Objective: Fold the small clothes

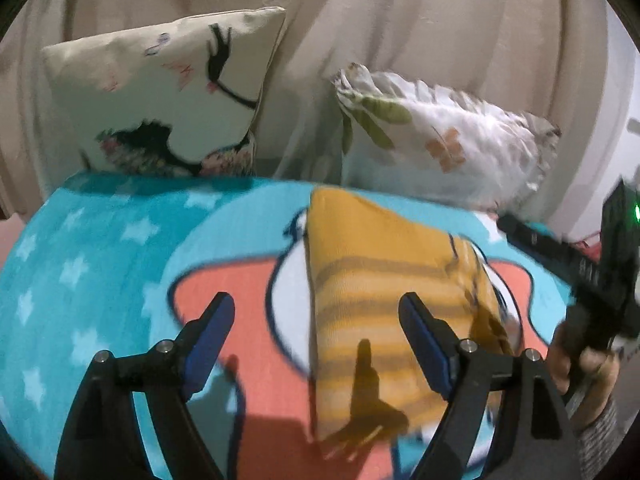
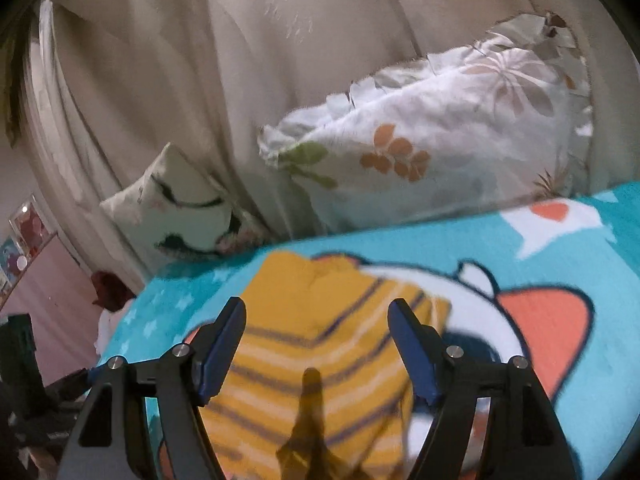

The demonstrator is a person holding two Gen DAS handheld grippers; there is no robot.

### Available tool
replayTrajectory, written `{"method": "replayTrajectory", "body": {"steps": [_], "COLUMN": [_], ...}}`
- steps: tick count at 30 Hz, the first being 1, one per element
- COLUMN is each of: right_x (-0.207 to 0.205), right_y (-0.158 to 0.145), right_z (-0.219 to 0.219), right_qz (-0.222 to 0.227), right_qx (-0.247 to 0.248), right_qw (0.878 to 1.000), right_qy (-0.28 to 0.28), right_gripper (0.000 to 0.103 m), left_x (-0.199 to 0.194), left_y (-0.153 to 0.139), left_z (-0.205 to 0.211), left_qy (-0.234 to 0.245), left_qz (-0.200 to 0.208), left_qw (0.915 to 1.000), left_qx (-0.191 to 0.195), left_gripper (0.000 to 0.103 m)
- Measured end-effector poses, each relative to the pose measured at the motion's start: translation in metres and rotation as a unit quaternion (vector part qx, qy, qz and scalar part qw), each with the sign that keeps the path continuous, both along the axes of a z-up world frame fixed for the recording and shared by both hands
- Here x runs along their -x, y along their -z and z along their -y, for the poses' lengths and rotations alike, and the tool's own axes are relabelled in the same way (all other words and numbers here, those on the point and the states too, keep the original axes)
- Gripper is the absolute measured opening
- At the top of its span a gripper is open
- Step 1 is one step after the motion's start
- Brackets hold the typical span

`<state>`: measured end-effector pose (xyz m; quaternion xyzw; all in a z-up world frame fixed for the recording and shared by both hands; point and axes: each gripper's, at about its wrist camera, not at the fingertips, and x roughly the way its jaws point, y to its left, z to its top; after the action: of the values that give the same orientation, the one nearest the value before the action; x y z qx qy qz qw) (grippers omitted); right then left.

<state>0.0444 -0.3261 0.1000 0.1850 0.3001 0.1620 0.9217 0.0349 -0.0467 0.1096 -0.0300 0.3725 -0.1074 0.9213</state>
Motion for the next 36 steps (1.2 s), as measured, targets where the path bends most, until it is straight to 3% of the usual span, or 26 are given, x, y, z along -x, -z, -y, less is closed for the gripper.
{"method": "replayTrajectory", "body": {"steps": [3, 6, 10, 13, 16, 20, 26, 30, 36], "right_x": [-0.028, -0.037, -0.048, -0.058, -0.071, -0.085, -0.088, -0.086, -0.083], "right_y": [0.016, 0.028, 0.040, 0.030, 0.015, 0.003, -0.004, 0.002, 0.013], "right_z": [-0.001, 0.002, 0.000, -0.003, -0.003, -0.009, -0.027, -0.046, -0.056], "right_qz": [0.000, -0.006, -0.039, -0.053, -0.063, -0.076, -0.094, -0.103, -0.133], "right_qx": [-0.016, -0.041, -0.002, 0.036, 0.071, 0.116, 0.131, 0.176, 0.186], "right_qw": [1.000, 0.999, 0.999, 0.998, 0.995, 0.990, 0.986, 0.977, 0.972], "right_qy": [-0.008, -0.016, -0.005, 0.009, 0.019, 0.001, -0.046, -0.066, -0.054], "right_gripper": [0.078, 0.078, 0.078, 0.077, 0.077, 0.076, 0.066, 0.050, 0.049], "left_x": [-0.045, -0.085, -0.114, -0.125, -0.128, -0.119, -0.108, -0.110, -0.112], "left_y": [0.005, 0.018, 0.027, 0.031, 0.029, 0.014, 0.009, 0.017, 0.031], "left_z": [0.006, 0.006, -0.001, -0.007, -0.007, -0.010, -0.024, -0.031, -0.032], "left_qy": [0.008, 0.022, 0.012, -0.002, -0.023, -0.053, -0.095, -0.101, -0.077], "left_qz": [0.000, -0.035, -0.075, -0.108, -0.132, -0.123, -0.137, -0.148, -0.150], "left_qw": [1.0000, 0.9991, 0.9971, 0.9941, 0.9909, 0.9898, 0.9852, 0.9833, 0.9854], "left_qx": [-0.003, 0.006, 0.004, 0.007, -0.012, -0.048, -0.040, -0.031, -0.024], "left_gripper": [0.083, 0.083, 0.083, 0.083, 0.083, 0.083, 0.083, 0.083, 0.083]}}
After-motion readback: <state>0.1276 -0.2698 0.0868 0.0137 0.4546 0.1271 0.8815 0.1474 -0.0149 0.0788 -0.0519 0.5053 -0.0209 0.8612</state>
